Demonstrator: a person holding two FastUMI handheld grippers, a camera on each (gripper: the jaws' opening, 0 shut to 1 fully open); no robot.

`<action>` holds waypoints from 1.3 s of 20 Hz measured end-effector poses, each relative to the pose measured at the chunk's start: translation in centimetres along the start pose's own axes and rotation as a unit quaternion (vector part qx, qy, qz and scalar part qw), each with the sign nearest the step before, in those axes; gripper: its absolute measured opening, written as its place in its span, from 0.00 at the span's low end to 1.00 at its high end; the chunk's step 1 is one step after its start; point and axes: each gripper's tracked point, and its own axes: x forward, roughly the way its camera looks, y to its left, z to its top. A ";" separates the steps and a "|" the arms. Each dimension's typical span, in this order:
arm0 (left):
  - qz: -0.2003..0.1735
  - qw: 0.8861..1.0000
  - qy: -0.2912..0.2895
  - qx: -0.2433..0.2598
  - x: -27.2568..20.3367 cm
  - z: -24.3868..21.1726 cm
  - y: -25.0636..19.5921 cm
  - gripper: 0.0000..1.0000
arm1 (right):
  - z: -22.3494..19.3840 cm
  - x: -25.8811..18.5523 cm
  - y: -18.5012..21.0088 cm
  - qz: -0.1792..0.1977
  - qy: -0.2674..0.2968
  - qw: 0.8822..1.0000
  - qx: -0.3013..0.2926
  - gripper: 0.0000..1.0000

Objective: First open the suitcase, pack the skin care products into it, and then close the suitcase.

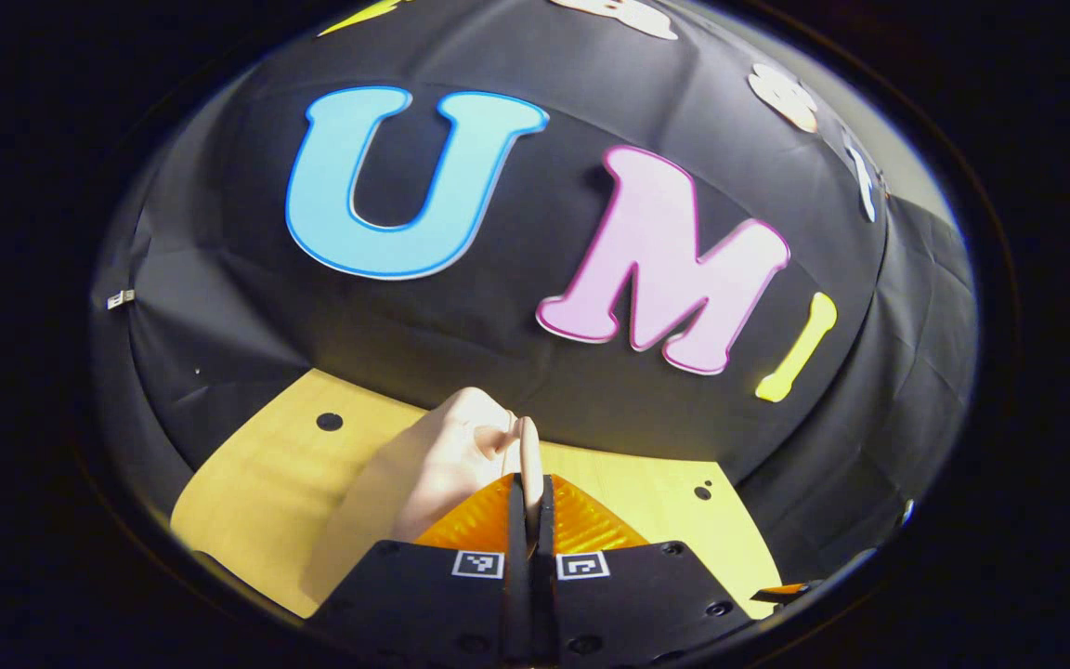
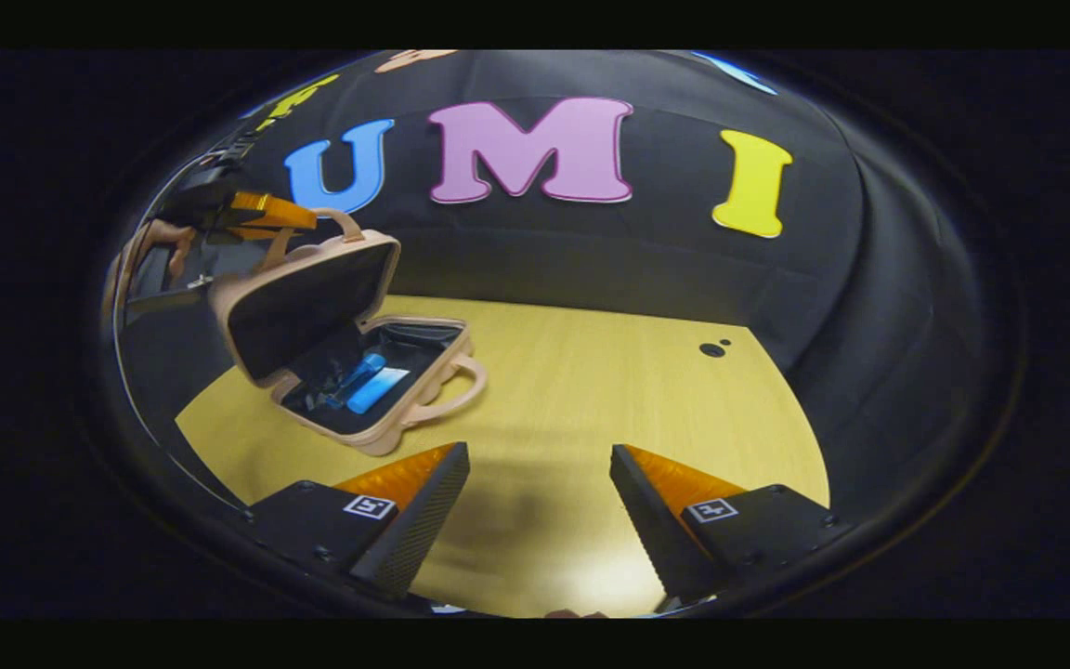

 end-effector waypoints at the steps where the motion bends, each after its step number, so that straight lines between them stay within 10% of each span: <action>1: -0.002 1.000 0.005 0.007 0.8 -1.6 -1.6 0.06 | 0.1 -0.1 -0.9 -0.004 -0.004 1.000 0.005 0.97; 9: 0.000 0.993 0.109 0.037 7.0 -16.9 -7.5 0.06 | -0.2 -2.3 -5.6 -0.029 -0.012 1.000 0.001 0.97; 14: 0.007 0.993 0.112 0.044 7.7 -18.9 -8.4 0.13 | 1.4 -3.7 -6.7 -0.055 -0.035 0.997 0.035 0.97; 19: -0.013 0.997 0.051 0.057 1.6 -16.1 -9.0 0.98 | 5.3 -5.9 -6.1 -0.071 -0.085 0.993 0.029 0.97; 26: -0.015 0.986 -0.091 0.139 -15.0 -7.0 -8.8 0.96 | 12.3 -12.6 -1.0 -0.060 -0.201 0.977 0.030 0.97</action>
